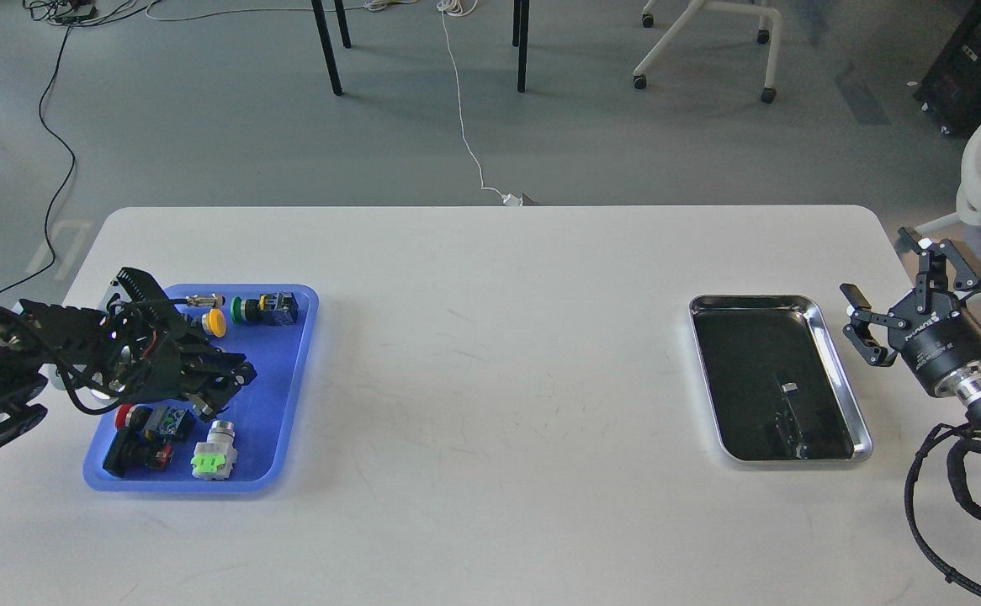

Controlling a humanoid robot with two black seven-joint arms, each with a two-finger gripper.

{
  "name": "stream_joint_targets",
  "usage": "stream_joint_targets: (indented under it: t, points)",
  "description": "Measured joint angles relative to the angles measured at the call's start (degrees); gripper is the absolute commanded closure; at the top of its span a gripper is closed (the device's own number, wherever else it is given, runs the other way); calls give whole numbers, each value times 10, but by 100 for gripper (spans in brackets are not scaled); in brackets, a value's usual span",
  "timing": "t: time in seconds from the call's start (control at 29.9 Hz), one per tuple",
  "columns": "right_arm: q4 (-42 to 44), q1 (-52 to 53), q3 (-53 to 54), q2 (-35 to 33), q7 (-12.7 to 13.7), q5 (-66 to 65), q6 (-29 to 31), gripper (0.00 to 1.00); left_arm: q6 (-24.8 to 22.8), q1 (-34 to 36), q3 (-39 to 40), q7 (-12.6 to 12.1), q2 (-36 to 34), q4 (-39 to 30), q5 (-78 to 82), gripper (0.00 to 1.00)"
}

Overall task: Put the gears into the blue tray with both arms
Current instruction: 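Carry the black part into the blue tray and release it, then lift the left gripper up out of the blue tray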

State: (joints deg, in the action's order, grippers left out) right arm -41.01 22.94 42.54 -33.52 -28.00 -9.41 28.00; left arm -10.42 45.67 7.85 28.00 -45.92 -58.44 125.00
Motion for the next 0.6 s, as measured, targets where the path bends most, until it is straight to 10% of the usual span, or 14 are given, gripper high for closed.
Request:
stream_joint_targets:
  t: [0.4,0.6]
  points:
    - [-2,0,2,0,0,0,0,4,-1,6,102,0,-2,-37,-17,11]
    - [-3,7,2,1,0,-2,0,1,-1,-1,133,0,9,-75,-299,2]
